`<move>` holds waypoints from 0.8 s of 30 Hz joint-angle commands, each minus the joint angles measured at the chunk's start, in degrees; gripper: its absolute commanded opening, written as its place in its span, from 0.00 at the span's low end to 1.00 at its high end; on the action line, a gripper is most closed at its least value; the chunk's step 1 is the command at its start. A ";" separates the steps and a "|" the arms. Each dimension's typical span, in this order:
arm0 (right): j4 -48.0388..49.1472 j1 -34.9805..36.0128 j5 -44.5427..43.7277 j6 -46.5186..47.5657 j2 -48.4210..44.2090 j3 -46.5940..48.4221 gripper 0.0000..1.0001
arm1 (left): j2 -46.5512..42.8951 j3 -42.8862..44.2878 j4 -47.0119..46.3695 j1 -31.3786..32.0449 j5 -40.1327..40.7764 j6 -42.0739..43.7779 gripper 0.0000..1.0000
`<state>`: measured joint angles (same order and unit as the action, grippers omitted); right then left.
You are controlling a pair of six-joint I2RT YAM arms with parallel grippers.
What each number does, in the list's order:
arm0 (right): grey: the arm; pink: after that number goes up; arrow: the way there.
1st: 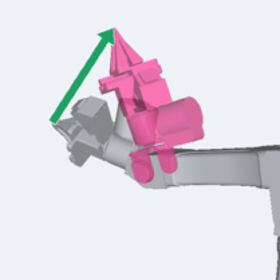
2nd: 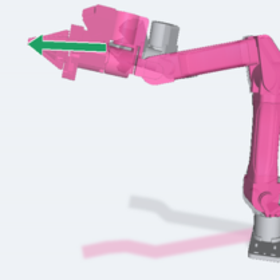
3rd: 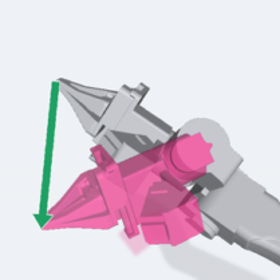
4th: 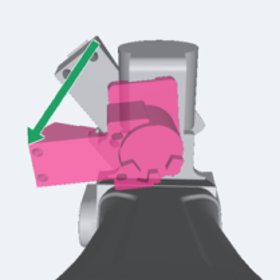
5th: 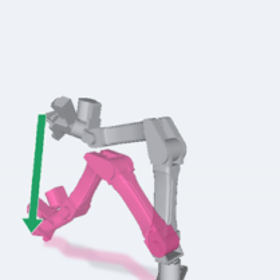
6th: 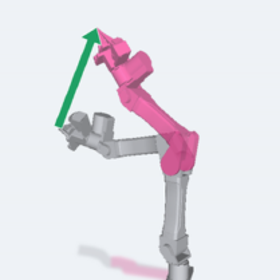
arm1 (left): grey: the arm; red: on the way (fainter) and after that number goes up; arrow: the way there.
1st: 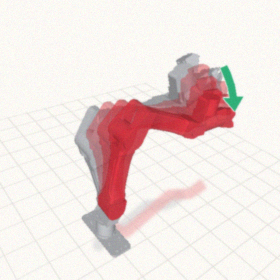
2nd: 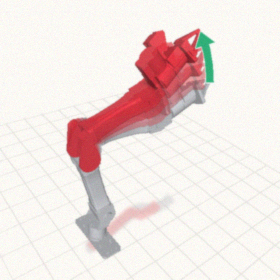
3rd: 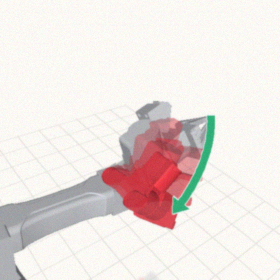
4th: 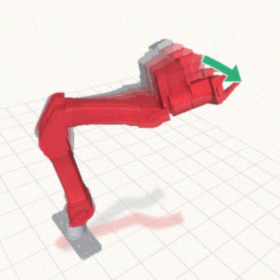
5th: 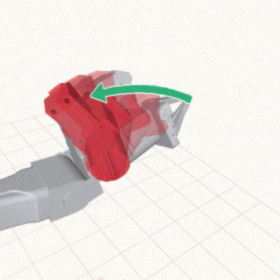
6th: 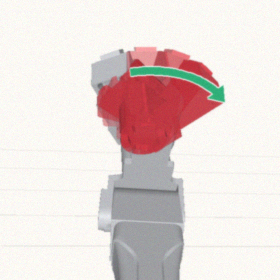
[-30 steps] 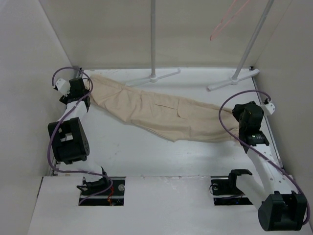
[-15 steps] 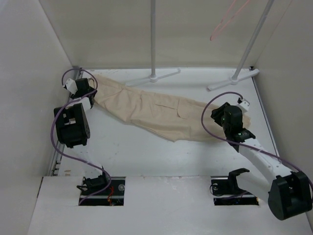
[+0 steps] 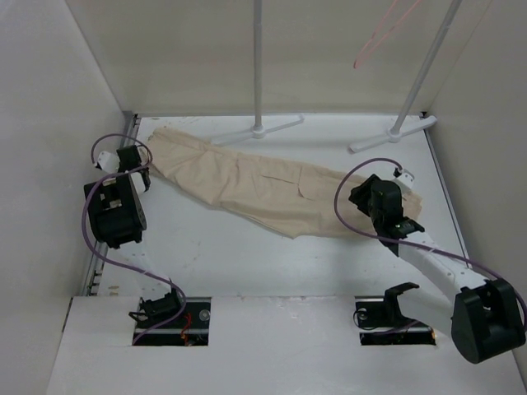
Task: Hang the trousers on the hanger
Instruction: Fold the trousers
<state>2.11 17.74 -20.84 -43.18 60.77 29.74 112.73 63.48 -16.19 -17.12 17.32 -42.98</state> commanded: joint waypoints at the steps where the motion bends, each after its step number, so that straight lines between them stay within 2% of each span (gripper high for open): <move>1: 1.85 -2.66 -0.96 0.55 -1.71 -0.38 0.63 | -1.10 -3.27 3.61 -1.46 5.08 -2.27 0.17; 4: 0.88 -4.15 -0.87 0.81 -3.55 -0.29 0.72 | -3.90 -4.94 5.55 -1.55 7.19 -4.74 0.19; 6: 0.53 -5.12 -0.52 1.16 -4.87 -0.29 0.73 | -8.90 -7.22 4.33 -0.86 8.77 -5.88 0.22; 9: 0.44 -5.22 0.18 1.25 -5.40 -0.12 0.73 | -17.51 -11.44 -0.67 2.91 10.97 -5.71 0.37; 12: 0.70 -4.87 0.36 1.08 -4.70 0.06 0.73 | -20.26 -10.50 -3.15 5.73 10.37 -4.66 0.54; 15: 0.97 -2.85 0.45 0.73 -4.52 -0.38 0.73 | -17.12 -4.88 -2.37 6.36 6.95 -2.73 0.58; 20: 1.14 -1.52 0.45 1.16 -5.22 -0.91 0.74 | -6.49 7.51 5.28 4.96 4.40 -0.26 0.57; 24: 1.32 -1.43 1.06 1.95 -5.58 -0.47 0.75 | -1.47 12.62 6.08 4.07 1.40 0.09 0.56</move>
<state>1.56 15.84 -20.47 -42.48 56.27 29.08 109.19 72.77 -13.50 -12.21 21.15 -44.23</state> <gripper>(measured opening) 0.745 0.563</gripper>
